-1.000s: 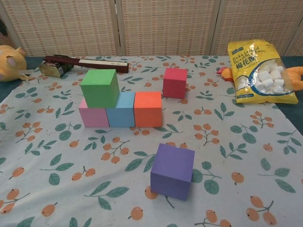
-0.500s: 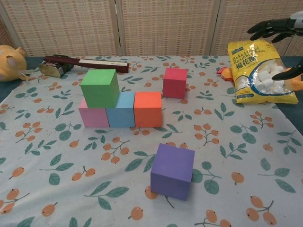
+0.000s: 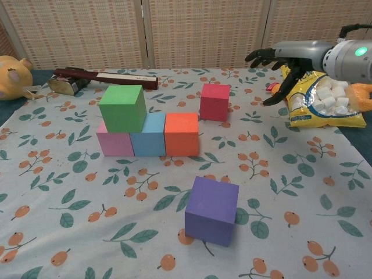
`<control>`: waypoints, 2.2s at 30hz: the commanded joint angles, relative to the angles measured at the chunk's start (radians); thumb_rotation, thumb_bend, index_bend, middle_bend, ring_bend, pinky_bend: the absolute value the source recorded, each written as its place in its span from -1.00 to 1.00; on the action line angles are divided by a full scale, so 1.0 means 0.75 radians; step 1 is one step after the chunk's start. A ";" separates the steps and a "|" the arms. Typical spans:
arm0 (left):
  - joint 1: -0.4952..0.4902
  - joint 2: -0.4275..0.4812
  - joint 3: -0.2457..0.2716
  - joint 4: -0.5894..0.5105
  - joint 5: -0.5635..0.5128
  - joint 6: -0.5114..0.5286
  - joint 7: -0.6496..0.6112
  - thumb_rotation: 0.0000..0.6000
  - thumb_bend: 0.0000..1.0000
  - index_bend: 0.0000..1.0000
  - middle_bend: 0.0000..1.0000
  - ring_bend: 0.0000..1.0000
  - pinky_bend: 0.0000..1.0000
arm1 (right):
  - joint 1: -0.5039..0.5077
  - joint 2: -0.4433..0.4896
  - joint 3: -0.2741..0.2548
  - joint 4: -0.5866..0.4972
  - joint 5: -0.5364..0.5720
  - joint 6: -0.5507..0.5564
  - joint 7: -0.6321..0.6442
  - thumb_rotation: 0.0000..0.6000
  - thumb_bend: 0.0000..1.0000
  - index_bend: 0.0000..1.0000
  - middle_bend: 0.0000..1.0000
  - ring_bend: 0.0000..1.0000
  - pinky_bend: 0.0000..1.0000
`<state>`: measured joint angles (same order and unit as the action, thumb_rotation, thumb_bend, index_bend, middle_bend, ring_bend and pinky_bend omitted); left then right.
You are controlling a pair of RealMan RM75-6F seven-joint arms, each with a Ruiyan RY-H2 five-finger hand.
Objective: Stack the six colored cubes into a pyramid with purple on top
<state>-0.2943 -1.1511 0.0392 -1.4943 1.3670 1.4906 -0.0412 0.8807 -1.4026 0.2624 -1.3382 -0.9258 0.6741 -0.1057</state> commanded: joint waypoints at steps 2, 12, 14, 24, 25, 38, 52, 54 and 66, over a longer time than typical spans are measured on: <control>0.016 0.004 -0.009 -0.001 0.027 -0.001 -0.006 1.00 -0.34 -0.39 -0.66 -0.86 -0.80 | 0.130 -0.184 0.020 0.191 0.158 -0.026 -0.115 1.00 -0.96 -1.00 -0.84 -1.00 -0.80; 0.047 0.034 -0.034 -0.036 0.053 -0.027 -0.002 1.00 -0.33 -0.39 -0.66 -0.88 -0.80 | 0.322 -0.459 0.061 0.614 0.313 -0.143 -0.199 1.00 -1.00 -1.00 -0.84 -1.00 -0.80; 0.054 0.040 -0.039 -0.045 0.050 -0.031 -0.003 1.00 -0.34 -0.39 -0.67 -0.89 -0.80 | 0.350 -0.500 0.062 0.692 0.325 -0.180 -0.206 1.00 -1.00 -1.00 -0.84 -1.00 -0.80; 0.099 0.053 -0.062 -0.057 0.057 -0.027 -0.018 1.00 -0.34 -0.39 -0.69 -0.90 -0.80 | 0.450 -0.691 0.088 1.071 0.292 -0.343 -0.145 1.00 -0.81 -1.00 -0.62 -1.00 -0.80; 0.101 0.053 -0.064 -0.055 0.056 -0.029 -0.021 1.00 -0.34 -0.39 -0.69 -0.91 -0.80 | 0.455 -0.703 0.091 1.095 0.280 -0.350 -0.133 1.00 -0.77 -1.00 -0.59 -1.00 -0.80; 0.126 0.053 -0.086 -0.039 0.057 -0.046 -0.041 1.00 -0.33 -0.39 -0.71 -0.92 -0.80 | 0.487 -0.743 0.075 1.222 -0.011 -0.354 0.079 1.00 -0.53 -0.77 -0.34 -0.83 -0.67; 0.142 0.067 -0.116 -0.052 0.073 -0.050 -0.020 1.00 -0.33 -0.39 -0.71 -0.93 -0.80 | 0.308 -0.247 0.065 0.431 -0.235 -0.157 0.274 1.00 -0.46 -0.77 -0.27 -0.76 -0.63; 0.141 0.071 -0.118 -0.061 0.075 -0.056 -0.008 1.00 -0.33 -0.40 -0.71 -0.93 -0.80 | 0.293 -0.180 0.072 0.288 -0.185 -0.155 0.236 1.00 -0.46 -0.77 -0.27 -0.76 -0.63; 0.135 0.069 -0.118 -0.072 0.095 -0.092 0.022 1.00 -0.33 -0.40 -0.71 -0.96 -0.80 | 0.356 -0.077 0.029 -0.145 0.239 -0.025 -0.066 1.00 -0.46 -0.77 -0.27 -0.76 -0.63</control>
<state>-0.1925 -1.0986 -0.0499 -1.5482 1.4372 1.4227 -0.0252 1.1284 -1.4755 0.3023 -1.3890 -0.8185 0.6078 -0.0881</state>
